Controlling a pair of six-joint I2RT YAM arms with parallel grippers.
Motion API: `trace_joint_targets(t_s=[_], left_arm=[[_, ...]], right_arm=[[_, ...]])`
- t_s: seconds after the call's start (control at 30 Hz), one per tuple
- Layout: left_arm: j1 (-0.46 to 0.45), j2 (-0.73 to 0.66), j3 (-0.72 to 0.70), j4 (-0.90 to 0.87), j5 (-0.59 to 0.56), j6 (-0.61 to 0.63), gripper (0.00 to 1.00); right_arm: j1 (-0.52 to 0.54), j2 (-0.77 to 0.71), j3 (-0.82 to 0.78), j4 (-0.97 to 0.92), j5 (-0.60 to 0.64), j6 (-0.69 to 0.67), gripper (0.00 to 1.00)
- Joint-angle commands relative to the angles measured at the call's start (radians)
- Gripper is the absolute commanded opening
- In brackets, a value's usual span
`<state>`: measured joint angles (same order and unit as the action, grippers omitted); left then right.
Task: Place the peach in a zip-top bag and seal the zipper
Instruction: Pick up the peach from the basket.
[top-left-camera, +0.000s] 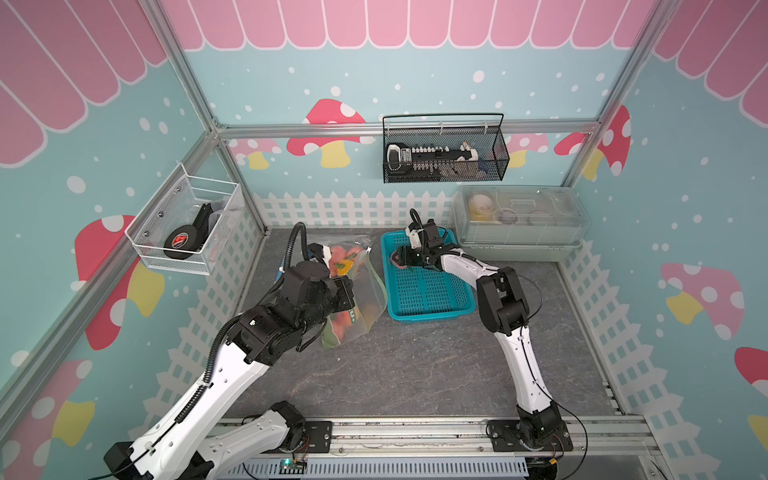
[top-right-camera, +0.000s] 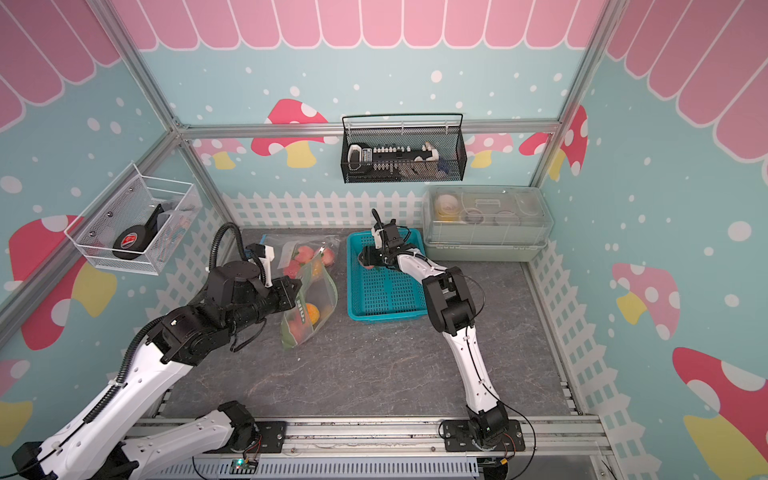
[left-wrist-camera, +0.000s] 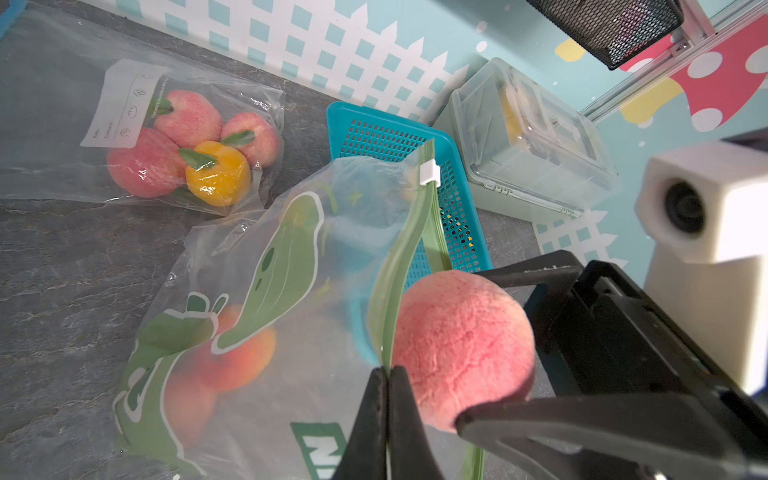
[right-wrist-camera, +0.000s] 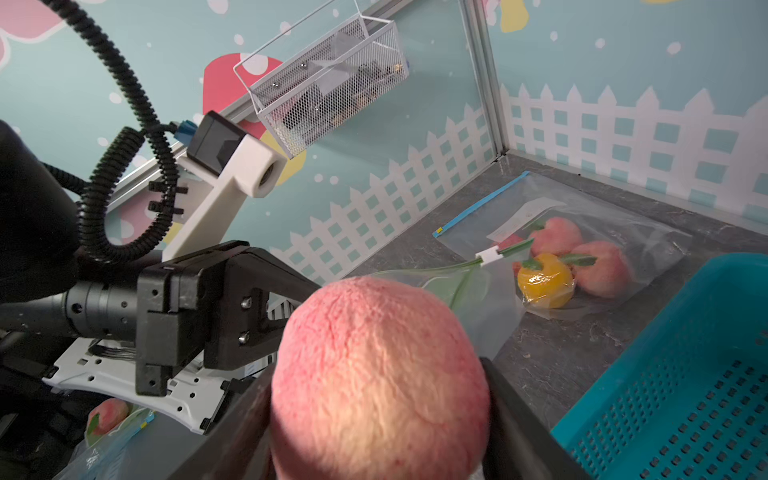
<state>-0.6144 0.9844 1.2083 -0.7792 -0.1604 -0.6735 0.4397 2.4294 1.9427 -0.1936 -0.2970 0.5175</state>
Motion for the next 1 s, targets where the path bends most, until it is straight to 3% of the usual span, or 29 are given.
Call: trace_joint_targets(t_s=[0.0, 0.5, 0.97], left_arm=[[0.009, -0.015, -0.013, -0.001, -0.002, 0.003, 0.0], [0.01, -0.014, -0.009, -0.001, -0.005, 0.003, 0.0], [0.009, 0.005, -0.007, 0.01, -0.001, -0.004, 0.0]], right_arm=[[-0.008, -0.094, -0.088, 0.065, -0.003, 0.007, 0.63], [-0.016, -0.609, -0.545, 0.266, -0.106, 0.048, 0.64], [0.052, -0.929, -0.689, 0.273, -0.223, 0.094, 0.64]])
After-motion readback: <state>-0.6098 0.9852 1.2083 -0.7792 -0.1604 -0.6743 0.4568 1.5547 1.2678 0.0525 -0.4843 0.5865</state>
